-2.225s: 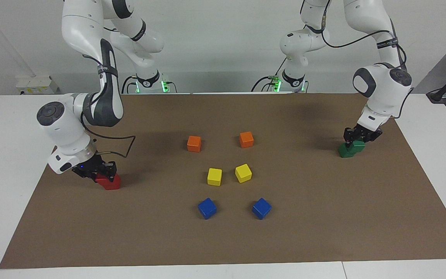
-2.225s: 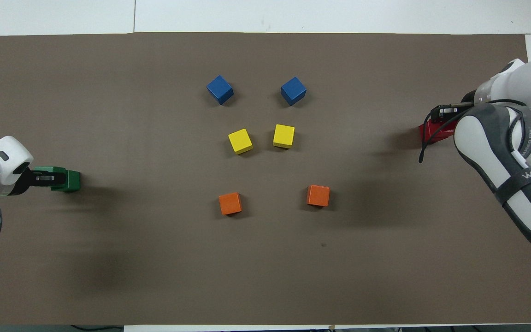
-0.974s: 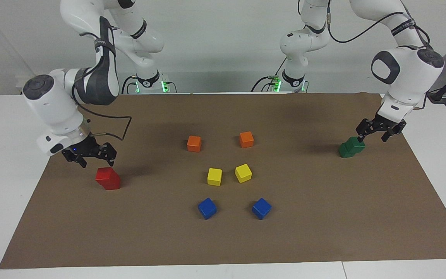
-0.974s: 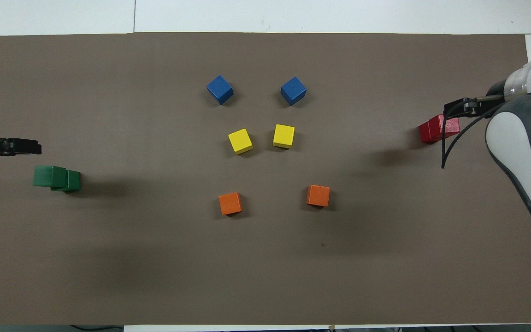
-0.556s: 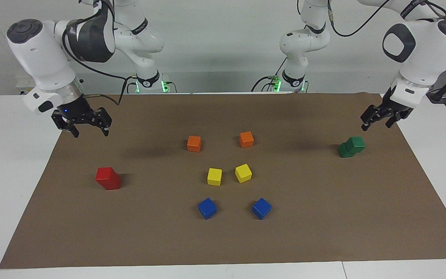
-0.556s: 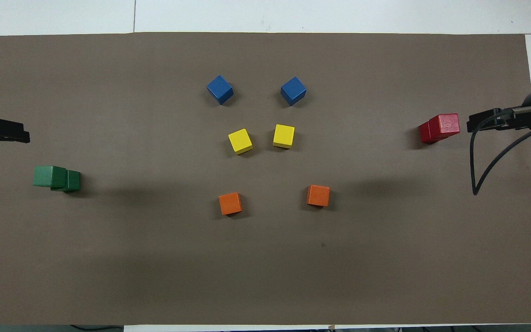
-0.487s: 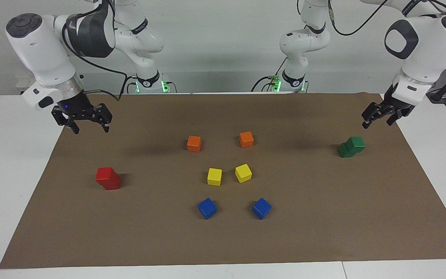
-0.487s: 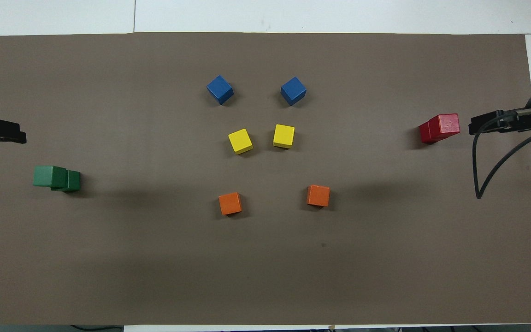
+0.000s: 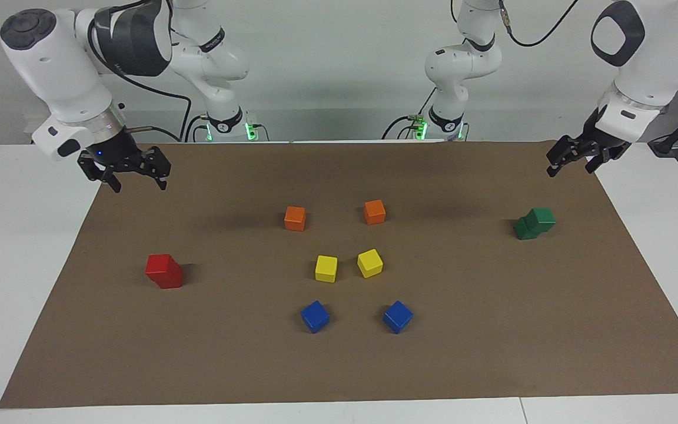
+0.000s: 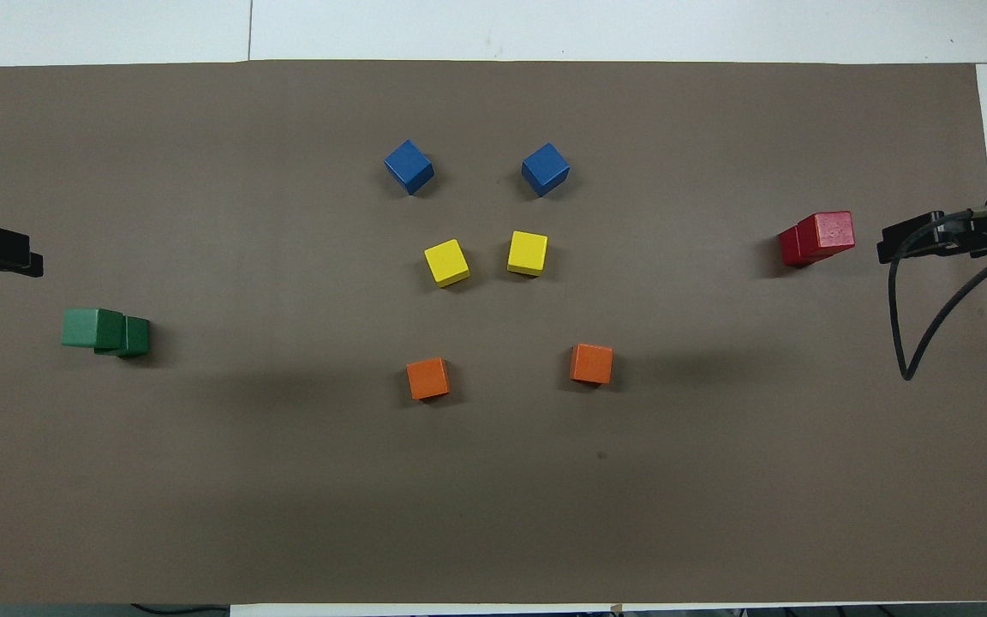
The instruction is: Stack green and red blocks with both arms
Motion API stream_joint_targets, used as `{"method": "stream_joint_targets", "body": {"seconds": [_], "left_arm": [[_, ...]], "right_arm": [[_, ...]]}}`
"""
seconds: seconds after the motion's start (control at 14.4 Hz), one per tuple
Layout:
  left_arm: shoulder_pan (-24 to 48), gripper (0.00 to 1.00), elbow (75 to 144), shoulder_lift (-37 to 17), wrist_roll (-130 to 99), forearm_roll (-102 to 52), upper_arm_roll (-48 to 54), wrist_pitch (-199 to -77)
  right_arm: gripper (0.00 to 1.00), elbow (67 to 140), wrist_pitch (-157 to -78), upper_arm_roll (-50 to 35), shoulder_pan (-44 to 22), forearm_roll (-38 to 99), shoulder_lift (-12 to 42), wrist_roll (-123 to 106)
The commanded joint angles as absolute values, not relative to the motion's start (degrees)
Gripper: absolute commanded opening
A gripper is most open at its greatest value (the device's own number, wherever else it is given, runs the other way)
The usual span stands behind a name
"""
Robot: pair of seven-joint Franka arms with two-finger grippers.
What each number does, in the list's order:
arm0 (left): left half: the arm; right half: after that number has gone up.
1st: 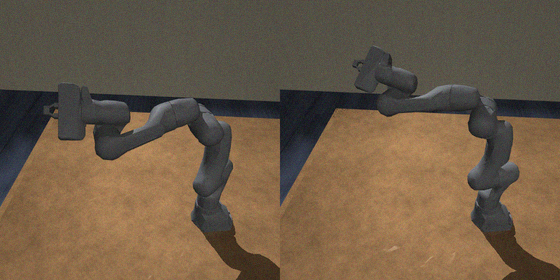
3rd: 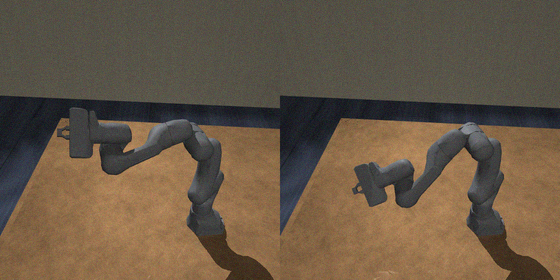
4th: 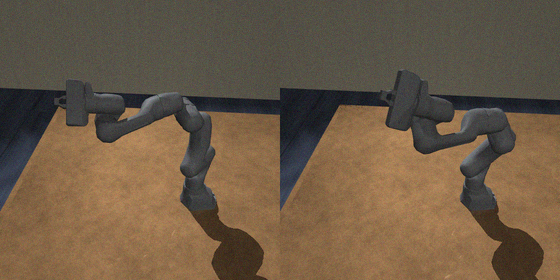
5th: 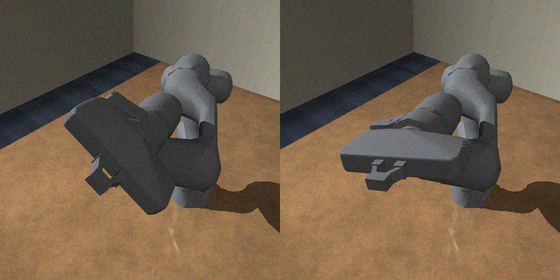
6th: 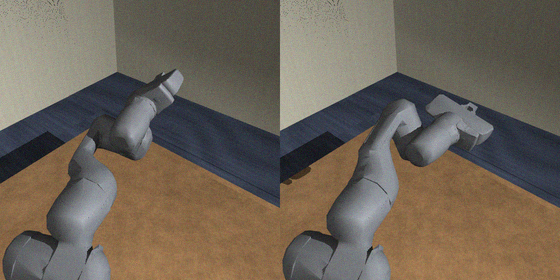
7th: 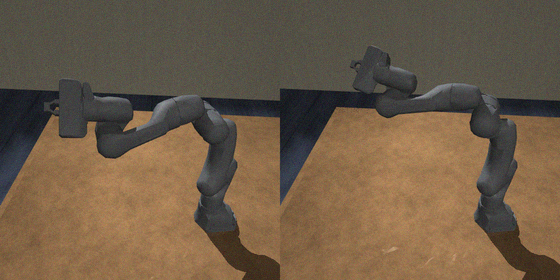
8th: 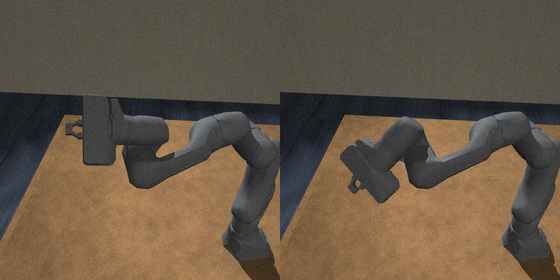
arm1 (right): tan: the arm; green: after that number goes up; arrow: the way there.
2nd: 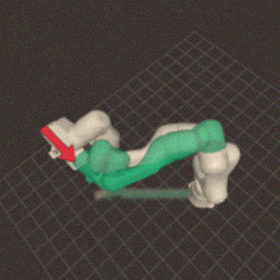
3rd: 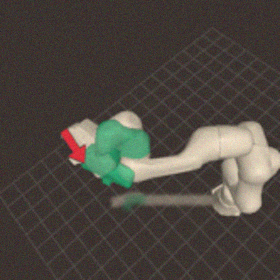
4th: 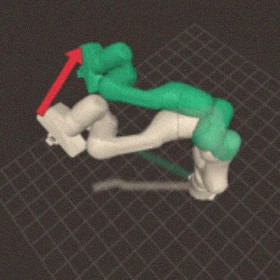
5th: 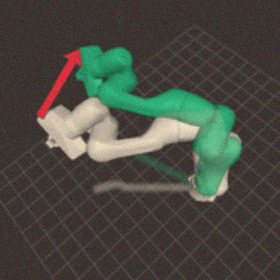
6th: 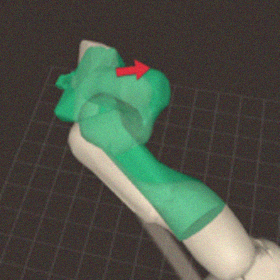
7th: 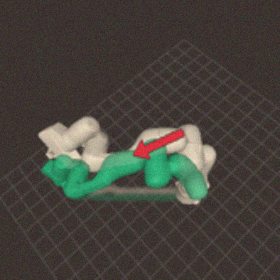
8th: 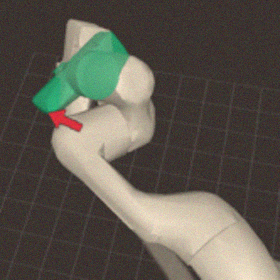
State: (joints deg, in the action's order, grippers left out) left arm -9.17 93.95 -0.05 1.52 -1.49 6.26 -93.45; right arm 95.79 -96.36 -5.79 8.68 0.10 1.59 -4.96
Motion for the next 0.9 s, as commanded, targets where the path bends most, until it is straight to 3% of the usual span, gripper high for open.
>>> {"method": "stream_joint_targets", "body": {"seconds": [0.0,0.56,0.83], "left_arm": [[-8.5,1.00,93.3,0.6,0.3,-1.9,6.3,-91.8],[-6.4,1.00,93.4,0.6,0.5,-0.8,5.4,-93.5],[-5.8,1.00,91.0,-0.1,0.5,2.2,5.4,-87.3]], "right_arm": [[1.00,95.2,-94.6,-6.2,9.2,1.1,0.5,-4.1],[1.00,94.7,-94.9,-6.2,9.4,1.1,-0.5,-4.2],[1.00,94.5,-94.7,-5.5,9.1,1.1,-0.7,-4.7]]}}
